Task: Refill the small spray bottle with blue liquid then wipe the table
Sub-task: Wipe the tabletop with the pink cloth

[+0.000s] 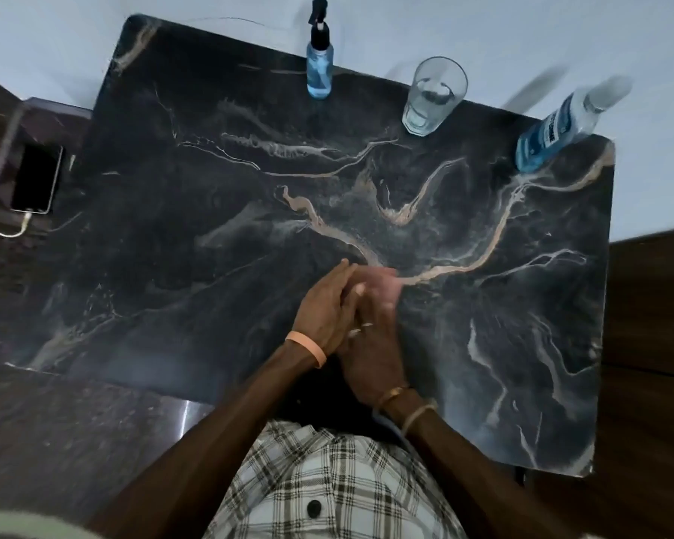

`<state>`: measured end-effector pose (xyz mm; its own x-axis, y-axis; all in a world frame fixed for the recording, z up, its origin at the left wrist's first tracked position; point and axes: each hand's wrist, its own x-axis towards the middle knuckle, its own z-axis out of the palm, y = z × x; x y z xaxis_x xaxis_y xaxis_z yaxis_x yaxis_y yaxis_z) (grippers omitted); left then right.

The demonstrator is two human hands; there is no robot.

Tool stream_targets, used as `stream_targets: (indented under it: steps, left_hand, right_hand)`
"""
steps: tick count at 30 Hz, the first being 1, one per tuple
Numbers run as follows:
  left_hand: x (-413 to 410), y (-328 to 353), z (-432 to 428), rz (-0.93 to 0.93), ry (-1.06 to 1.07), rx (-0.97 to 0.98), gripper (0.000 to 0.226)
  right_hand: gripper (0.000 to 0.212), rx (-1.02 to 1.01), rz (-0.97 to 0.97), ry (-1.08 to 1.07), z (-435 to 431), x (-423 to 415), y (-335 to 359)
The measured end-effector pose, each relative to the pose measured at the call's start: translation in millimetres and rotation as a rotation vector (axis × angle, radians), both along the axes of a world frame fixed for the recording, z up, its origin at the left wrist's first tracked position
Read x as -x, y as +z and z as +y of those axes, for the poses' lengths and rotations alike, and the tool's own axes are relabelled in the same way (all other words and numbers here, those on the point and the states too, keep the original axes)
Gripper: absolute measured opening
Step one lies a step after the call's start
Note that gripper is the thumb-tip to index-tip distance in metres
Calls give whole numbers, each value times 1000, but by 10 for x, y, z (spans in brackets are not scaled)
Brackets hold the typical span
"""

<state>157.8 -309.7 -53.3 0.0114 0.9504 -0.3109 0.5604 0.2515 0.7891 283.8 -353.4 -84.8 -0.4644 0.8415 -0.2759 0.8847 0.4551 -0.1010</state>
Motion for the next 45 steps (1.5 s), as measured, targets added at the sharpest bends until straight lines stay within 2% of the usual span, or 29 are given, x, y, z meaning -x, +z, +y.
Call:
stream_targets:
  steps: [2,3,5,8,9,14,17,18,20,22,25,27,30,31,32,33,34,36,38,40,42,45]
  left_hand:
    - [140,25,116,6,16,8,44]
    - [248,37,181,9,37,-10,43]
    - [510,57,308,7,100,-53,41]
    - [891,74,425,33,155,-49,42]
    - [1004,65,456,40,164,-40,42]
    - [1409,8,605,61,236,-43,41]
    - [1562,-44,703,66,321,-77,40]
    - [1591,-61,726,59,342,-74,41]
    - [1582,-89,705,53,338,-49,42]
    - [1465,-115,588,89,173,-38,41]
    - [1163,-156,396,145,-204,-106,41]
    - [972,-172,365,183,-331,-118,43]
    - [776,-155,408,181,-307,-111,45]
    - [740,-137,433,142,-256,-104,46]
    - [730,-122,461,88,-191,-91,47]
    - [718,-100,485,38,-116,-75,47]
    - [716,-71,508,-3,-24,-66,46]
    - [714,-13,539,-43,205,-77,40]
    - [758,16,542,-19,414,-65,37]
    - [759,5,477,71,434,-9,38]
    - [679,10,347,140,289,-22,35]
    - [326,-5,162,152,21,-46,34]
  right_hand:
    - [60,-8,51,296,235,185,-5]
    - [59,-22,48,310,458,140,-14]
    - [53,-67,13,59,934,-82,-26]
    - [53,-138,-102,-529,1508,-287,82]
    - [56,-120,-121,-589,1612,-169,97]
    - [54,19,-82,-359,1998,1236,6]
    - [56,11,-47,118,1869,1816,4]
    - [61,37,-16,280,1729,1849,23]
    - [56,81,77,496,1362,1688,57]
    - [46,123,161,503,1019,1281,71]
    - [49,131,187,239,742,435,121]
    - [47,114,191,-196,727,-137,142]
    - [50,5,52,-872,947,-527,112]
    - [52,-17,-3,-1021,1091,-444,101]
    - [50,-26,-38,-1068,1243,-272,96]
    - [46,-28,-38,-995,1375,-45,117]
    - [41,-49,-1,-813,1465,204,120]
    - [38,-58,121,-334,1390,658,65]
    - [51,-3,140,201,1092,964,36]
    - [52,86,127,533,845,869,35]
    - [52,96,123,616,842,439,21]
    - [56,10,34,485,1072,-505,-12]
